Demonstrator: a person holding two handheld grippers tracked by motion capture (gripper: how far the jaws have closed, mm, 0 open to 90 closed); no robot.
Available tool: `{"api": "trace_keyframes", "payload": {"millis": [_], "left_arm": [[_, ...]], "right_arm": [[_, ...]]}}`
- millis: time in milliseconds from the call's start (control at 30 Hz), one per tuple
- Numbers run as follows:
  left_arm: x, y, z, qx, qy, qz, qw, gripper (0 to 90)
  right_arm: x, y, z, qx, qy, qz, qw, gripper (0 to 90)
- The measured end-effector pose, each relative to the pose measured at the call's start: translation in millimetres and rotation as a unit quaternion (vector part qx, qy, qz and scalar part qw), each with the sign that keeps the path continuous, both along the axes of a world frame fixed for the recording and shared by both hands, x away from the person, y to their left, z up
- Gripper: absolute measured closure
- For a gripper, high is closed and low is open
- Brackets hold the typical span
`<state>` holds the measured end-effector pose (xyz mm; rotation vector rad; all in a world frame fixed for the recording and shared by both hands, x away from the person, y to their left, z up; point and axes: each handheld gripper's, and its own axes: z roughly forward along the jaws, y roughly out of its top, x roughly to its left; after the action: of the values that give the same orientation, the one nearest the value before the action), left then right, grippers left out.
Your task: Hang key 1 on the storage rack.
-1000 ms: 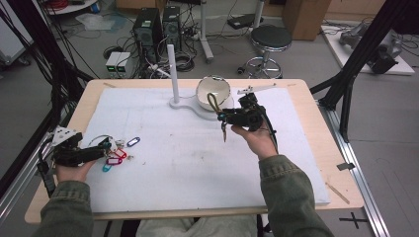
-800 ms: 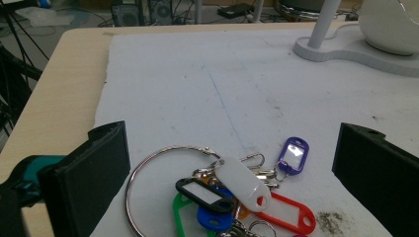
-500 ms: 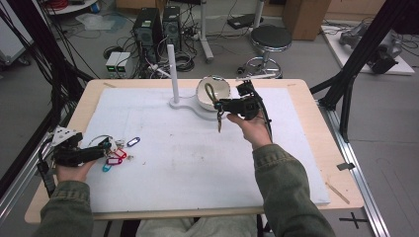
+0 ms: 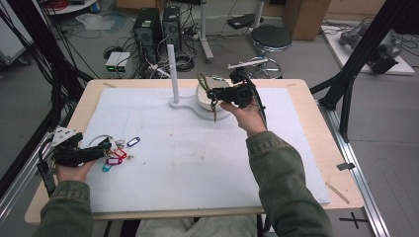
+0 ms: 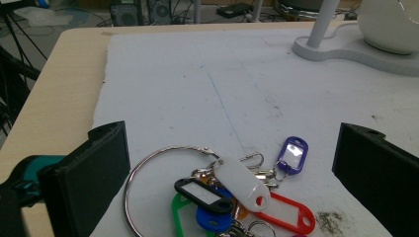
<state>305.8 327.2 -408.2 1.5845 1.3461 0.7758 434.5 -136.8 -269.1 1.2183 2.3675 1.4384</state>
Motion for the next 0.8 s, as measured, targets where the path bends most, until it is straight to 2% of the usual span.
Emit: {"api": "trace_keyframes", "payload": {"millis": [467,800], "left_arm": [[0.1,1.0,-0.1,-0.002,0.001,0.000,1.0000,1.7],[0.0,1.6,-0.3,-0.003,0.000,0.001,1.0000,1.7]], "right_arm": [[21.0,22.7,19.6,-0.022,-0.002,0.013,0.9997,69.2],[35.7,50.8,38.2,-0.042,-0.008,0.031,0.9986,69.1]]}}
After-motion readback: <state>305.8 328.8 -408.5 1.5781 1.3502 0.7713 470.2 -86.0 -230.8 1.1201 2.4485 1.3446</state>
